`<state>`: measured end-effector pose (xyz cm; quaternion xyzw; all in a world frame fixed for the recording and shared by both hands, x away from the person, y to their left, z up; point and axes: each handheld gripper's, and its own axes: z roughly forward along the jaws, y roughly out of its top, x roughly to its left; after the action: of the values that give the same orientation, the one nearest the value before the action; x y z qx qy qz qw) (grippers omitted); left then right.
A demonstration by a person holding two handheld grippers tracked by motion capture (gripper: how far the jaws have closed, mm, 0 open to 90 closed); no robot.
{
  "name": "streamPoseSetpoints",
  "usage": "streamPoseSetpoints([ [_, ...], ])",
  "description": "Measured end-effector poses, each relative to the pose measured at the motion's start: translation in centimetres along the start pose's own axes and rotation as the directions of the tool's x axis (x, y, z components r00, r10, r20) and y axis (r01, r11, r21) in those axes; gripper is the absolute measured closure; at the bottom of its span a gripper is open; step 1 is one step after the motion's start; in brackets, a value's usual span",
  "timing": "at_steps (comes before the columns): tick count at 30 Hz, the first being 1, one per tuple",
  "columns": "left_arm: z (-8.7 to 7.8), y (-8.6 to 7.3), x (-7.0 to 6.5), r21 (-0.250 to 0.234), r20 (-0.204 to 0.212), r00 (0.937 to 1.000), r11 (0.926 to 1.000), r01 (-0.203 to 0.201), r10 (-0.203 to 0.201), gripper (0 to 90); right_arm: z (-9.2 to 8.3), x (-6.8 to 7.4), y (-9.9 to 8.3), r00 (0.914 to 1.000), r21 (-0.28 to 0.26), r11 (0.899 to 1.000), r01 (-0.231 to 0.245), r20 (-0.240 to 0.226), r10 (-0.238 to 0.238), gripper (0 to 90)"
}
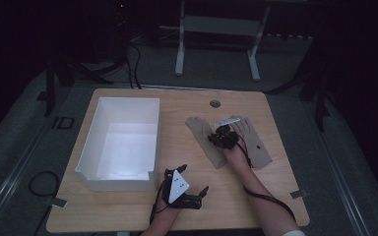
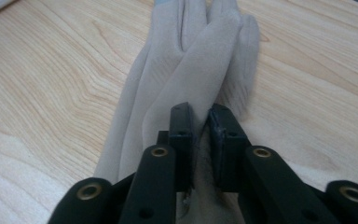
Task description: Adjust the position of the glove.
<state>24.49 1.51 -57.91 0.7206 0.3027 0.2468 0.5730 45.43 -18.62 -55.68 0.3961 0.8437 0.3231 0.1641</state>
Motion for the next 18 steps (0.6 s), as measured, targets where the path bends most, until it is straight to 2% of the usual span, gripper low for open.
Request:
streamPoseSetpoints([
  [1,0.0,0.0,0.0,0.000,-0.001,1.0000,1.0000,0.000,0.000,1.3,-0.2,0.2,0.3,0.9994,0.015,0.999,-0.036,0.001,0.036,82.4],
  [3,0.0,0.0,0.0,0.001,-0.002,1.0000,1.0000,0.001,-0.001,1.3,-0.5,0.3,0.4,0.9990,0.010,0.999,-0.045,0.005,0.045,82.4],
  [4,0.0,0.0,0.0,0.001,-0.003,1.0000,1.0000,0.002,-0.002,1.3,-1.4,0.4,0.6,0.9952,-0.020,0.995,-0.098,-0.008,0.097,82.5],
  [5,0.0,0.0,0.0,0.001,-0.003,1.0000,1.0000,0.001,-0.001,1.3,-1.4,0.4,0.6,0.9952,-0.020,0.995,-0.098,-0.008,0.097,82.5],
  [8,0.0,0.0,0.0,0.001,-0.003,1.0000,1.0000,-0.001,0.001,1.2,-3.2,0.7,1.2,0.9901,-0.066,0.988,-0.140,-0.002,0.140,82.5],
  [10,0.0,0.0,0.0,0.001,-0.004,1.0000,1.0000,0.000,0.000,1.3,-4.4,0.9,1.5,0.9852,-0.093,0.981,-0.171,-0.001,0.172,82.5],
  [11,0.0,0.0,0.0,0.001,-0.004,1.0000,1.0000,0.001,0.000,1.3,-5.5,1.1,1.6,0.9811,-0.121,0.974,-0.191,0.007,0.193,82.4],
  [12,0.0,0.0,0.0,0.002,-0.005,1.0000,1.0000,-0.001,0.001,1.3,-5.5,1.1,1.6,0.9811,-0.121,0.974,-0.191,0.007,0.193,82.4],
  [15,0.0,0.0,0.0,0.003,-0.006,1.0000,1.0000,-0.002,0.003,1.2,-6.9,1.4,1.6,0.9703,-0.152,0.960,-0.234,0.026,0.241,82.5],
  [18,0.0,0.0,0.0,0.001,-0.006,1.0000,1.0000,-0.001,0.001,1.3,-8.2,1.9,1.3,0.9625,-0.177,0.952,-0.252,0.058,0.265,82.4],
])
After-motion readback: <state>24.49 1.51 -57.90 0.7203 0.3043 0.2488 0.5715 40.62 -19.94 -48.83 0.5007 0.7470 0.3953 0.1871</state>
